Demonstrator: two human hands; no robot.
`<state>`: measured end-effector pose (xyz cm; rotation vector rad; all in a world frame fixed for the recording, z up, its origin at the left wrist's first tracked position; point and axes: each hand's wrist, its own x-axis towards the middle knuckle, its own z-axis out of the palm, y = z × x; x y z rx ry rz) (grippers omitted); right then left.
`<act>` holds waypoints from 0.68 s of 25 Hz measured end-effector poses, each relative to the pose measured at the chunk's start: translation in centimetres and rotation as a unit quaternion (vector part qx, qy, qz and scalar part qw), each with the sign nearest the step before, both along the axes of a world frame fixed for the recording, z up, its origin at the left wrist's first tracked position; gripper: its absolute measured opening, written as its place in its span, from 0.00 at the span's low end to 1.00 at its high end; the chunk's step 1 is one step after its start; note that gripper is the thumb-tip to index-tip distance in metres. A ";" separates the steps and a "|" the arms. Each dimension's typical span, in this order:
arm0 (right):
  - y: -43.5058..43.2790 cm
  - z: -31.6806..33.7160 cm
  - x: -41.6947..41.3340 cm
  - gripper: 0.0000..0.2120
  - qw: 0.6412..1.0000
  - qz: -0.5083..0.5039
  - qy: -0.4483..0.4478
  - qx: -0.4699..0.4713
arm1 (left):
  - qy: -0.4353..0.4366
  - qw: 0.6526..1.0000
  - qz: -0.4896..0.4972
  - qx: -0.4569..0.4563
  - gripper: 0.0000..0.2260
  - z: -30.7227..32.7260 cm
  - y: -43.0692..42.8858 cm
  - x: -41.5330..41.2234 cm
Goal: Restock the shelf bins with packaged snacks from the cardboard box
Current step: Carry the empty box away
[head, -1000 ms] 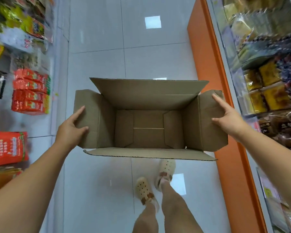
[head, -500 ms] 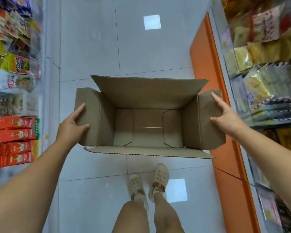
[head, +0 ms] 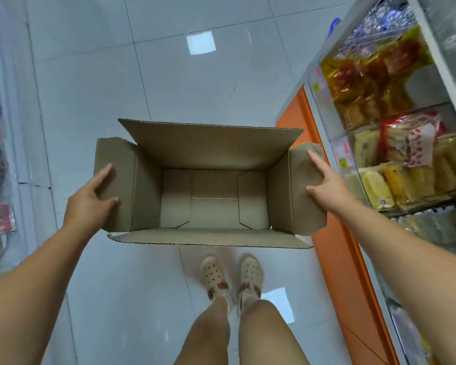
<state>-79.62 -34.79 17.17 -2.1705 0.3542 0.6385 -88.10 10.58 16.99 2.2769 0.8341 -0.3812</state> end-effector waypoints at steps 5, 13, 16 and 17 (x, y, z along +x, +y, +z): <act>0.8 -1.3 11.2 0.38 0.999 -0.035 0.013 -0.014 | 0.013 0.999 -0.036 0.010 0.33 -1.5 1.5 14.3; 2.2 -7.5 27.0 0.40 0.995 -0.087 0.049 0.002 | 0.012 0.994 -0.102 0.040 0.31 -7.2 1.0 35.6; 2.8 -9.5 31.9 0.41 0.993 -0.097 0.068 -0.003 | 0.008 0.990 -0.130 0.059 0.31 -8.9 0.9 42.6; 3.1 -10.1 33.3 0.41 0.992 -0.099 0.077 -0.008 | 0.010 0.987 -0.145 0.074 0.31 -9.6 1.0 44.9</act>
